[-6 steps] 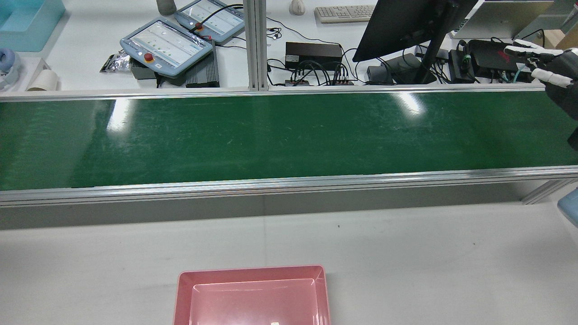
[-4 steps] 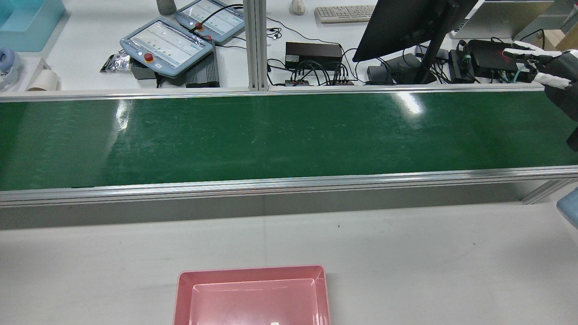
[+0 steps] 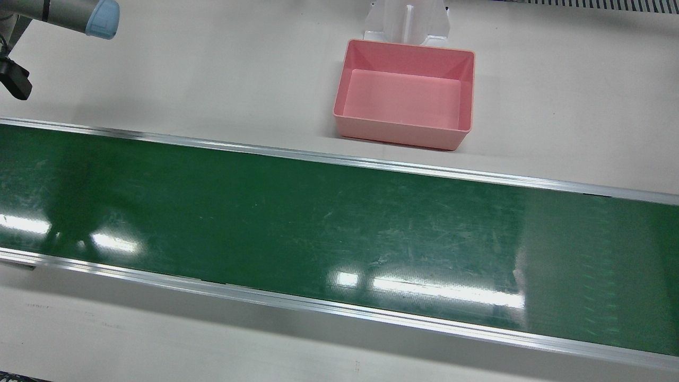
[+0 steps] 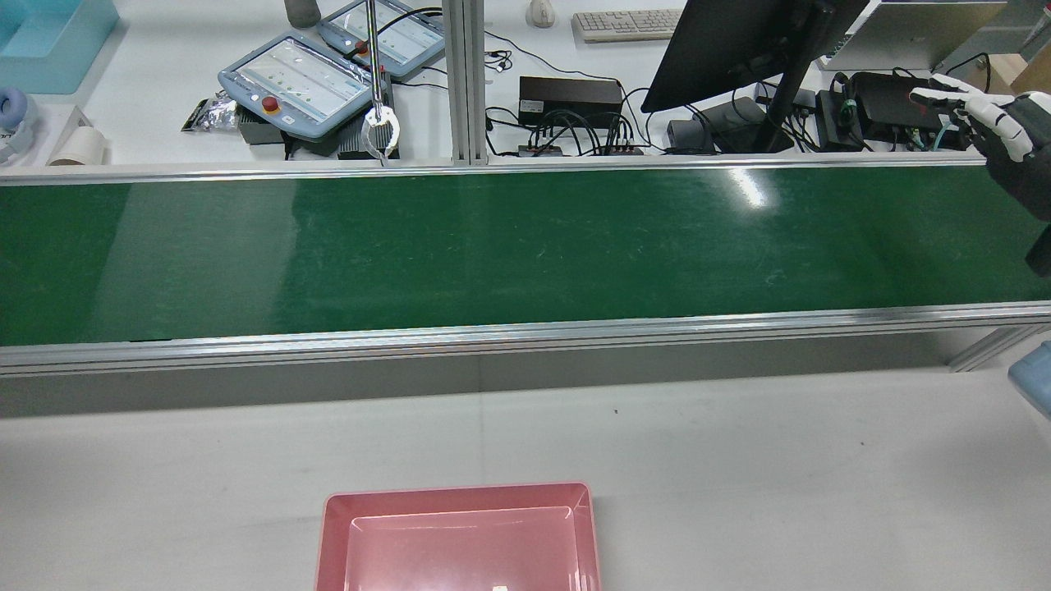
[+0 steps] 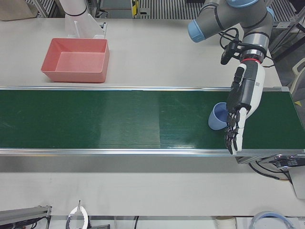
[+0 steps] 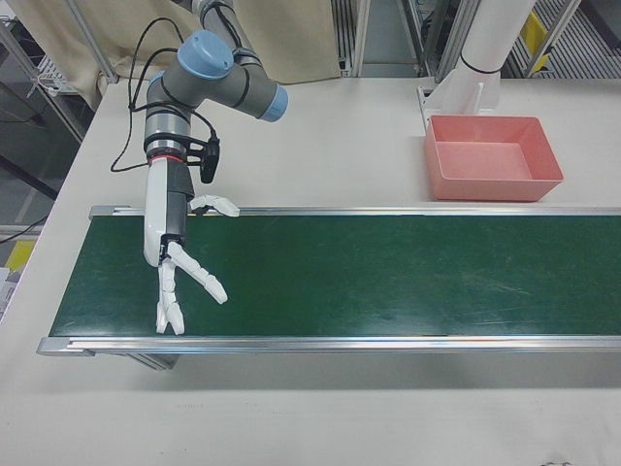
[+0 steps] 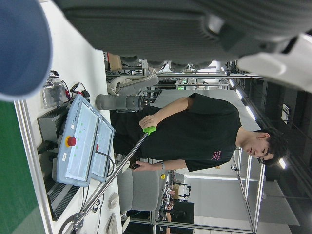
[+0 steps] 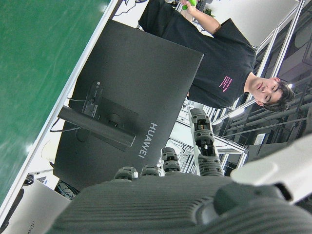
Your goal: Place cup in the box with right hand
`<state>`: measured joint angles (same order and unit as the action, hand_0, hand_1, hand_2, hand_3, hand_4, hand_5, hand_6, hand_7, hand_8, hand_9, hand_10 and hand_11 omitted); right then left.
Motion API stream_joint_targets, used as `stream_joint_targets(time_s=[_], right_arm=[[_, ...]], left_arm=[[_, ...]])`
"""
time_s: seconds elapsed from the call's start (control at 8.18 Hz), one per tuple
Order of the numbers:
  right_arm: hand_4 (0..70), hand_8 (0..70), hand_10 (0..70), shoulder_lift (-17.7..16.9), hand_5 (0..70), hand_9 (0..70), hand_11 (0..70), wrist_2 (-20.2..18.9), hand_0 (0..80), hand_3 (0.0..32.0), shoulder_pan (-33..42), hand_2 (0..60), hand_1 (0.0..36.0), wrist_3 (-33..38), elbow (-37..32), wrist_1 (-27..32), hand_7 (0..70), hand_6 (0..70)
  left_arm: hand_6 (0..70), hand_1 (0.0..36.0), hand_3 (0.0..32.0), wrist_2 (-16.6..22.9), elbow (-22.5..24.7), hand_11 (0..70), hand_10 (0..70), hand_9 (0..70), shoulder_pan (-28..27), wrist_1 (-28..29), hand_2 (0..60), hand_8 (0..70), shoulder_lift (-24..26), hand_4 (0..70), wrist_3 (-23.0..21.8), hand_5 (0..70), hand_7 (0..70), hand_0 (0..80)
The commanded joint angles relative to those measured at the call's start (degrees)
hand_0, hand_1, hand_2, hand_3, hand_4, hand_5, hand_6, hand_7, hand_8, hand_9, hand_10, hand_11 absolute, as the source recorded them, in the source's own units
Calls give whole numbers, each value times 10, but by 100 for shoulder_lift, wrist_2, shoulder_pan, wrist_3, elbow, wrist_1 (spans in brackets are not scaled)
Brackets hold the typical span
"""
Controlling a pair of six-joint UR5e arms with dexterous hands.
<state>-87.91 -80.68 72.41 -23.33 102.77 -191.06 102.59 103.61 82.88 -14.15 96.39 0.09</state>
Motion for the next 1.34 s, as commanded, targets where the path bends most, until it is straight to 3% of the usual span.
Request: stream_joint_targets(time_s=[0.0, 0.12, 0.24, 0.37, 0.49, 0.61, 0.73, 0.86, 0.98, 1.1, 1.22], right_arm=[[167, 0, 18, 20, 4, 27, 29, 17, 178, 0, -60, 173, 23, -5, -12, 7, 143, 37], [104, 0, 21, 20, 33, 26, 45, 17, 435, 0, -69, 220, 127, -22, -3, -1, 135, 36], [87, 0, 16, 72, 40, 17, 39, 0, 464, 64, -78, 164, 131, -49, -3, -10, 123, 24], [79, 0, 12, 98, 41, 11, 35, 0, 469, 84, -87, 167, 137, -75, 6, -19, 122, 22], [57, 0, 12, 99, 41, 9, 35, 0, 460, 84, -87, 244, 158, -93, 6, -36, 119, 21], [59, 0, 13, 107, 40, 11, 36, 0, 458, 78, -105, 252, 158, -162, -3, -37, 125, 23], [135, 0, 15, 221, 39, 14, 38, 0, 478, 12, -148, 102, 118, -224, -11, -37, 144, 33], [169, 0, 19, 309, 39, 17, 43, 9, 478, 0, -192, 104, 118, -242, -20, -54, 158, 41], [152, 0, 21, 327, 38, 19, 46, 9, 469, 0, -227, 176, 136, -242, -20, -54, 168, 45], [134, 0, 20, 327, 38, 19, 44, 9, 463, 0, -245, 211, 143, -242, -20, -54, 166, 44], [132, 0, 18, 327, 39, 18, 41, 9, 468, 0, -245, 174, 135, -234, -3, -54, 160, 41]], left_arm=[[0, 0, 0, -2, 1, 0, 0, 0, 0, 0, 0, 0, 3, 0, 0, 0, 0, 0], [0, 0, 0, -2, 1, 0, 0, 0, 0, 0, 0, 0, 3, 0, 0, 0, 0, 0], [0, 0, 0, -2, 1, 0, 0, 0, 0, 0, 0, 0, 3, 0, 0, 0, 0, 0], [0, 0, 0, 7, 1, 0, 0, 0, 0, 0, 0, 0, 3, 0, 0, 0, 0, 0], [0, 0, 0, -2, 1, 0, 0, 0, 0, 0, 0, 0, 3, 0, 0, 0, 0, 0], [0, 0, 0, -2, 1, 0, 0, 0, 0, 0, 0, 0, 3, 0, 0, 0, 0, 0], [0, 0, 0, -2, 10, 0, 0, 0, 0, 0, 0, 0, 3, 0, 0, 0, 0, 0], [0, 0, 0, -2, 10, 0, 0, 0, 0, -9, 0, 0, 3, 0, 0, 0, 0, 0], [0, 0, 0, 7, 10, 0, 0, 0, 0, -9, 0, 0, 3, 0, 0, 0, 0, 0], [0, 0, 0, -2, 10, 0, 0, 0, 0, -9, 0, 0, 3, 0, 0, 0, 0, 0], [0, 0, 0, 7, 10, 0, 0, 0, 0, -9, 0, 0, 3, 0, 0, 0, 0, 0]])
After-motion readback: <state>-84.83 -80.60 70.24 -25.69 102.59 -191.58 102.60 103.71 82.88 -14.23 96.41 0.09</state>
